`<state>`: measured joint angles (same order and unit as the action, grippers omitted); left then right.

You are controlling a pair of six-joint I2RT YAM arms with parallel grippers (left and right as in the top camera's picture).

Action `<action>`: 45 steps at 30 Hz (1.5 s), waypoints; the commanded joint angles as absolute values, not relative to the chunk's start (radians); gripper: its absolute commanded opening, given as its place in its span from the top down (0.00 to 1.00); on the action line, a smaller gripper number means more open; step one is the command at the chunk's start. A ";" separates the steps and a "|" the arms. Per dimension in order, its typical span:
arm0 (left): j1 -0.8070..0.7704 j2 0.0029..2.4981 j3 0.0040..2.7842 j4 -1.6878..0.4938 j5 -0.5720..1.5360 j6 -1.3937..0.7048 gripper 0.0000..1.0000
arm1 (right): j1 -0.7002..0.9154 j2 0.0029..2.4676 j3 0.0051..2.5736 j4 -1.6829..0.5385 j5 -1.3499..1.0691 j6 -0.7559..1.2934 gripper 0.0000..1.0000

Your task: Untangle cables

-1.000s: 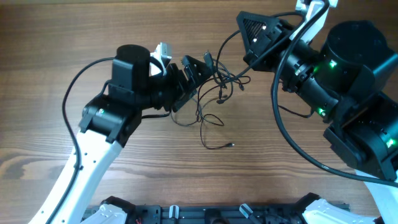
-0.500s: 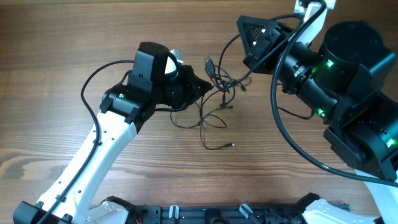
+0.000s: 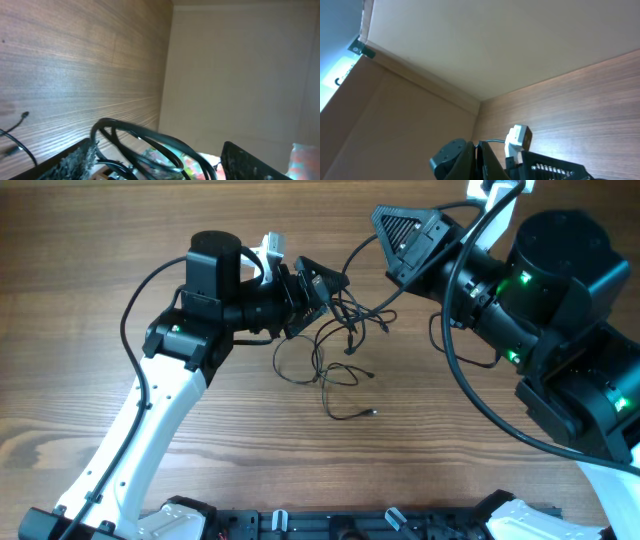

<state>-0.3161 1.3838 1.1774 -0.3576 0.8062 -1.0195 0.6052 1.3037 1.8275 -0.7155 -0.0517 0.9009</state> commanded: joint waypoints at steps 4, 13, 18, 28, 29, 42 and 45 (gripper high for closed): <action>-0.385 1.388 1.180 -0.355 0.789 -1.187 0.25 | 0.604 1.308 1.831 -0.701 -0.107 0.943 0.96; -0.368 1.388 1.180 -0.462 0.492 -1.182 0.96 | 0.604 1.303 1.831 -0.720 -0.087 0.917 0.96; -0.368 1.388 1.180 -0.684 0.100 -1.103 0.96 | 0.604 1.231 1.848 -0.665 0.107 0.836 0.96; -0.365 1.396 1.177 -0.825 -0.347 -1.103 0.96 | 0.604 1.180 2.043 -0.726 0.617 0.548 0.96; -0.353 1.402 1.177 -0.824 -0.353 -1.103 0.96 | 0.604 1.180 2.061 -0.742 0.700 0.522 0.96; -0.200 1.408 1.177 -0.651 0.259 -0.972 0.96 | 0.604 1.260 2.077 -1.108 0.949 0.561 0.91; -0.200 1.408 1.177 -0.599 0.386 -0.972 0.96 | 0.604 1.314 2.077 -1.191 0.810 0.607 0.91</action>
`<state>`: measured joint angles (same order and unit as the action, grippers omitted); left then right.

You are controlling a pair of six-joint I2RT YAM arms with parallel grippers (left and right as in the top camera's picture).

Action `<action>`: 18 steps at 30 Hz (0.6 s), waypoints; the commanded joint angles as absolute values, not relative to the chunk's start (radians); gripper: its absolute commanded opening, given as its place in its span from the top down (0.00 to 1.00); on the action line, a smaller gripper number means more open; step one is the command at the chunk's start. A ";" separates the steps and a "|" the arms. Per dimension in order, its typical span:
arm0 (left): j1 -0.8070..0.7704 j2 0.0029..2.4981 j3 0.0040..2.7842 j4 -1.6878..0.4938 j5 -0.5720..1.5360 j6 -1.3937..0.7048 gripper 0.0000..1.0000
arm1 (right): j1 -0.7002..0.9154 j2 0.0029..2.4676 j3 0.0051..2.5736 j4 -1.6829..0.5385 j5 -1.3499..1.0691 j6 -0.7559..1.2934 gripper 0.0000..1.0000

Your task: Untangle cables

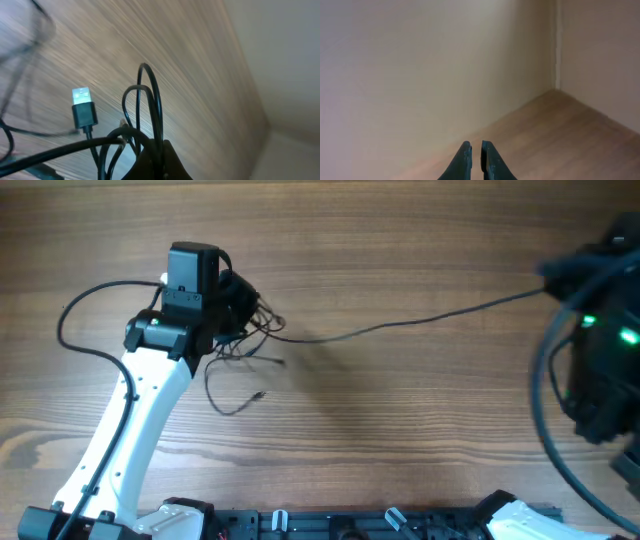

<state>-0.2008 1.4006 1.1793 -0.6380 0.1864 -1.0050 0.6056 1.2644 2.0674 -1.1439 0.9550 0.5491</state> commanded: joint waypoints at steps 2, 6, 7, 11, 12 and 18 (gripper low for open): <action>-0.200 1.408 1.177 -0.540 0.496 -0.973 0.96 | 0.604 1.355 2.077 -1.240 0.746 0.614 0.91; -0.200 1.406 1.178 -0.378 0.672 -1.004 0.96 | 0.604 1.451 2.076 -1.340 0.605 0.682 0.80; -0.200 1.406 1.178 -0.342 0.677 -1.036 0.96 | 0.604 1.470 2.076 -1.354 0.562 0.691 0.71; -0.200 1.390 1.178 -0.196 0.699 -1.137 0.96 | 0.604 1.530 2.074 -1.374 0.396 0.680 0.19; -0.200 1.383 1.178 -0.178 0.699 -1.168 0.96 | 0.604 1.542 2.074 -1.380 0.352 0.680 0.17; -0.200 1.374 1.178 -0.039 0.699 -1.425 0.96 | 0.604 1.611 2.073 -1.375 -0.073 0.243 0.03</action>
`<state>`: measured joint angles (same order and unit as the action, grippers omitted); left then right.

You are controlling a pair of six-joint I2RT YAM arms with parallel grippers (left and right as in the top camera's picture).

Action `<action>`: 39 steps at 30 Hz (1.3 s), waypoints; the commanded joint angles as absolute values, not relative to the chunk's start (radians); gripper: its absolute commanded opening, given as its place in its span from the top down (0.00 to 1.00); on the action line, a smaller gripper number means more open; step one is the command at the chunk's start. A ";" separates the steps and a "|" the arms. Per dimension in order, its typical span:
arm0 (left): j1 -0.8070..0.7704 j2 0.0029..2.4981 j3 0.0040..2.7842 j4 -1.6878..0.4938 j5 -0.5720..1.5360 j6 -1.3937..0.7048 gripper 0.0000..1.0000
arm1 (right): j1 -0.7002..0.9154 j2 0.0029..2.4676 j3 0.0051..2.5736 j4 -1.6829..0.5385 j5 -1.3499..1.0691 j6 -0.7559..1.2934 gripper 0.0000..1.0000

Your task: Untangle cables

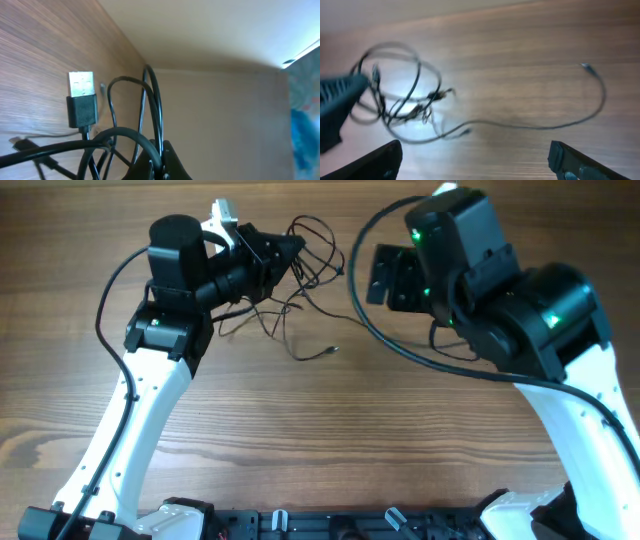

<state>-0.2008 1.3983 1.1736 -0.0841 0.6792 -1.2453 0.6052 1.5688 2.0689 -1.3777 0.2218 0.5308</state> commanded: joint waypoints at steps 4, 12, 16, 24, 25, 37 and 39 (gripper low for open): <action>-0.200 1.374 1.178 0.031 0.699 -1.570 0.96 | 0.605 1.689 2.068 -1.399 -0.220 0.034 0.02; -0.200 1.374 1.178 0.039 0.691 -1.652 0.96 | 0.678 1.803 2.067 -1.343 -0.204 -0.078 0.06; -0.197 1.374 1.178 0.049 0.691 -1.714 0.96 | 0.688 1.811 2.067 -1.239 -0.200 -0.044 0.06; -0.121 1.374 1.178 0.060 0.717 -1.721 0.96 | 0.688 1.864 2.066 -1.216 -0.104 -0.042 0.09; -0.119 1.374 1.178 0.060 0.723 -1.722 0.96 | 0.688 1.879 2.066 -1.211 -0.104 -0.043 0.10; -0.052 1.374 1.178 0.064 0.785 -1.849 0.96 | 0.688 2.007 2.066 -1.028 -0.096 0.012 0.28; -0.035 1.374 1.178 0.064 0.785 -1.872 0.96 | 0.688 2.007 2.066 -1.006 -0.060 0.069 0.28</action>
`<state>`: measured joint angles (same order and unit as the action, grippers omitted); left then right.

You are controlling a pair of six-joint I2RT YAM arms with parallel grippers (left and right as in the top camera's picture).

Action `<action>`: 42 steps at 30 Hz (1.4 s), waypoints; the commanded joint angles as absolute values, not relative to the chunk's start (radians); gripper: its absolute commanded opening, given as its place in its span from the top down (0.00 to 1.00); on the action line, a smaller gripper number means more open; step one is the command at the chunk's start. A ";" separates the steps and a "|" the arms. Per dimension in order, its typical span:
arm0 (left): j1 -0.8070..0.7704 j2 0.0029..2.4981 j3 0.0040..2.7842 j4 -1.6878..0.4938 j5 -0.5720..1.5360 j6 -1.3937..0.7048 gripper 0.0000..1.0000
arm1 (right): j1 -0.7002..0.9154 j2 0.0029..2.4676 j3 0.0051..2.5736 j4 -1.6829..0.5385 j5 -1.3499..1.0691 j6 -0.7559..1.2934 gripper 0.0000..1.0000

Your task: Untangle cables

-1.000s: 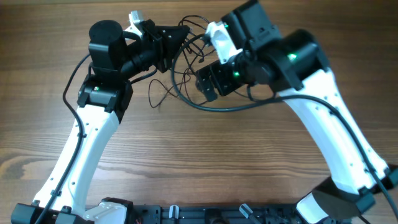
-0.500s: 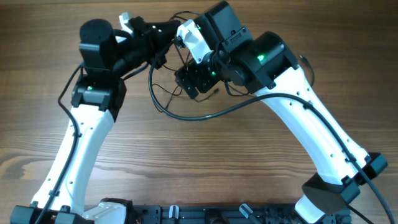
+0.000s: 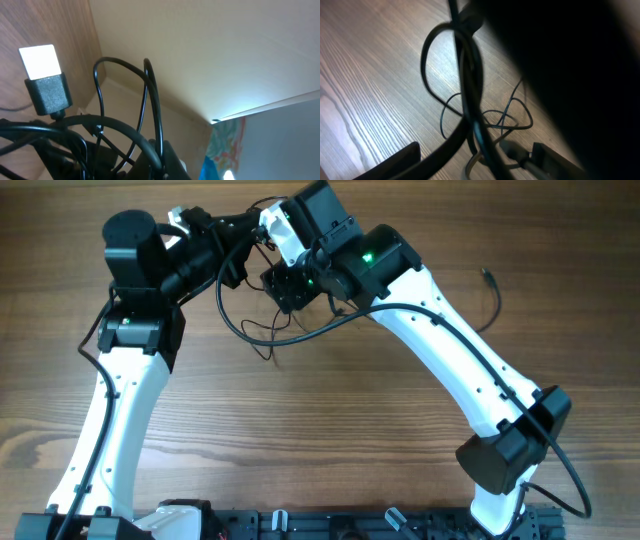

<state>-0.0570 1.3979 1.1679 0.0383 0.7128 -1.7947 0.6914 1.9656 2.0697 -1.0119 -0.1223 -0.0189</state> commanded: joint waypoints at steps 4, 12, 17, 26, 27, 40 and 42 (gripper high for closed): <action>0.034 1.374 1.178 0.032 0.786 -1.871 0.96 | 0.683 1.983 2.066 -1.001 -0.030 0.159 0.27; 0.042 1.374 1.178 -0.015 0.805 -1.904 0.96 | 0.523 1.808 2.067 -1.018 -0.103 0.299 0.00; 0.042 1.374 1.178 -0.015 0.841 -2.024 0.96 | 0.300 1.881 2.066 -1.136 -0.409 0.379 0.00; 0.041 1.374 1.178 -0.015 0.845 -1.967 0.96 | 0.340 2.091 2.066 -1.186 -0.491 0.771 0.00; 0.041 1.374 1.178 -0.015 0.845 -1.967 0.96 | 0.361 2.118 2.066 -1.178 -0.506 0.818 0.00; 0.041 1.374 1.177 -0.016 0.852 -1.914 0.96 | 0.467 2.241 2.066 -1.069 -0.578 1.348 0.06; 0.041 1.374 1.177 -0.016 0.857 -1.914 0.96 | 0.495 2.258 2.066 -1.038 -0.577 1.393 0.07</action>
<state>0.0414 1.3949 1.1679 -0.0196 0.8341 -1.9381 0.4576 2.2116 2.0686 -1.0595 -0.5613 1.2896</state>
